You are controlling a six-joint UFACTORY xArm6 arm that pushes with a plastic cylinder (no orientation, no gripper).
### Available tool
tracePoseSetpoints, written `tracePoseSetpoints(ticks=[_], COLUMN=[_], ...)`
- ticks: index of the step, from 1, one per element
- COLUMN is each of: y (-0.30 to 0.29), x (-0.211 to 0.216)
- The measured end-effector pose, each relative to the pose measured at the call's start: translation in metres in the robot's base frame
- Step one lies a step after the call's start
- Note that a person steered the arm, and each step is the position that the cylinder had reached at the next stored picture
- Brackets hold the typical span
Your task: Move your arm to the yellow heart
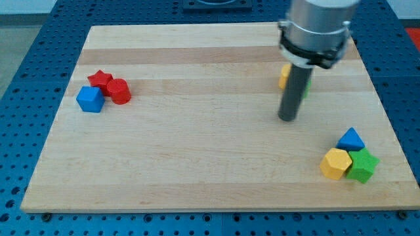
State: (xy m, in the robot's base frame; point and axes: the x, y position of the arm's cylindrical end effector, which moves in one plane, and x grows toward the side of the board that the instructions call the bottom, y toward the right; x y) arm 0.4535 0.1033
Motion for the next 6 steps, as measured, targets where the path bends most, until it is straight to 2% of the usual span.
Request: tracePoseSetpoints(ticks=[1,3,4,6], y=[-0.033,-0.039,-0.017,0.048], x=[-0.030,-0.114,-0.133,-0.132])
